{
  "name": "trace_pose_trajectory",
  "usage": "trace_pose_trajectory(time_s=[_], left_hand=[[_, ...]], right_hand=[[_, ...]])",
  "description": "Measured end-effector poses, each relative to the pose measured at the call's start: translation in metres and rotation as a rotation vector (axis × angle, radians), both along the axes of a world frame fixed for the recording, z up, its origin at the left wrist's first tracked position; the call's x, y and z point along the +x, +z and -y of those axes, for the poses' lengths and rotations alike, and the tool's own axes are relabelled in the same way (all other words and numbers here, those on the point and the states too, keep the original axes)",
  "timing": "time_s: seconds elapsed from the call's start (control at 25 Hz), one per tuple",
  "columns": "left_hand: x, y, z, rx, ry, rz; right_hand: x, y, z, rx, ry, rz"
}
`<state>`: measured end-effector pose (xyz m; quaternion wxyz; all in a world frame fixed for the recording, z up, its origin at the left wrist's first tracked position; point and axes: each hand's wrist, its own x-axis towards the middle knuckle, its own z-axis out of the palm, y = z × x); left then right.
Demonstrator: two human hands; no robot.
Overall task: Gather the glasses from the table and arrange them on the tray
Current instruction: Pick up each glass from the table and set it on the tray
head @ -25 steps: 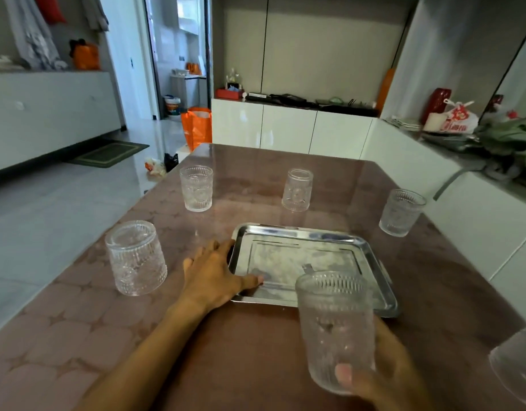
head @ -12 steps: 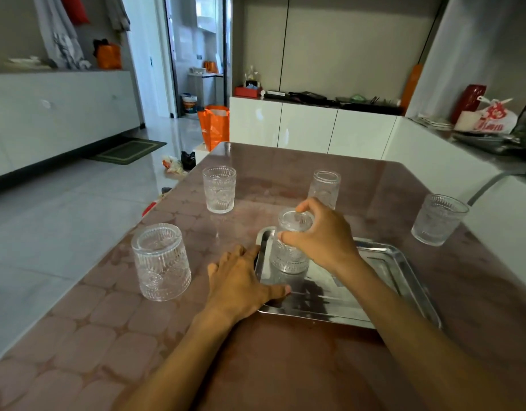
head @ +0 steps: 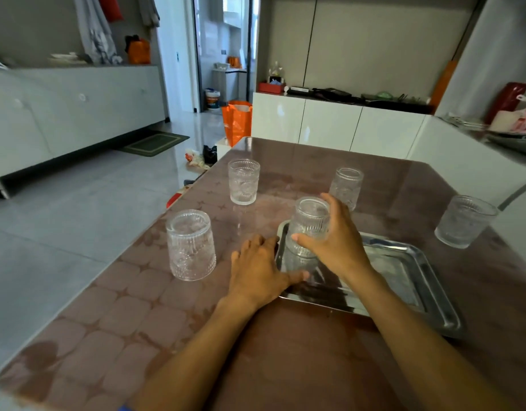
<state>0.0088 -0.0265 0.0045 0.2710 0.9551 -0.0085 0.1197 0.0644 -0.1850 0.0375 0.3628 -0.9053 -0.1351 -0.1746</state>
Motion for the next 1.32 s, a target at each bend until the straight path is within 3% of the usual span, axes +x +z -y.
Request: trace_pose_trajectory(time_s=[0.08, 0.16, 0.24, 0.28, 0.32, 0.4, 0.48, 0.64, 0.76, 0.84, 0.92, 1.0, 1.08, 1.2, 1.32], left_hand=[[-0.017, 0.015, -0.002, -0.095, 0.012, 0.202], [-0.035, 0.035, -0.021, -0.179, 0.055, 0.521], [-0.046, 0.046, -0.062, -0.108, 0.253, 0.729], [-0.051, 0.047, -0.084, -0.1, 0.383, 0.676], [-0.055, 0.047, -0.102, -0.207, 0.462, 0.497], [-0.06, 0.041, -0.119, -0.629, 0.372, 0.108], [-0.059, 0.03, -0.118, -0.774, 0.228, 0.022], [-0.064, 0.033, -0.098, -0.625, 0.176, 0.247], [-0.073, 0.055, -0.053, -0.587, -0.083, 0.343], [-0.072, 0.062, -0.014, -0.54, -0.258, 0.386], [-0.062, 0.063, 0.014, -0.573, -0.413, 0.316], [-0.047, 0.057, 0.028, -0.59, -0.57, 0.101], [-0.029, 0.047, 0.033, -0.324, -0.504, -0.063], [-0.008, 0.032, 0.034, 0.261, -0.342, -0.114], [-0.001, 0.022, 0.038, 0.348, -0.367, -0.112]], right_hand=[[-0.024, -0.006, 0.002, 0.076, -0.053, 0.091], [-0.054, -0.013, 0.004, 0.135, -0.067, 0.205], [-0.08, -0.018, 0.004, 0.161, -0.011, 0.233], [-0.088, -0.019, 0.001, 0.165, 0.027, 0.205], [-0.096, -0.019, -0.002, 0.167, 0.068, 0.158], [-0.105, -0.016, -0.013, 0.226, 0.149, 0.048], [-0.113, -0.011, -0.021, 0.29, 0.212, -0.05], [-0.124, 0.003, -0.022, 0.4, 0.331, -0.128], [-0.128, 0.013, -0.026, 0.467, 0.374, -0.138], [-0.127, 0.015, -0.023, 0.584, 0.251, -0.033], [-0.12, 0.016, -0.008, 0.646, 0.131, 0.085], [-0.108, 0.016, 0.014, 0.606, 0.041, 0.14], [-0.09, 0.018, 0.037, 0.594, -0.072, 0.093], [-0.055, 0.015, 0.059, 0.542, -0.19, 0.027], [-0.024, 0.003, 0.061, 0.389, -0.196, -0.007]])
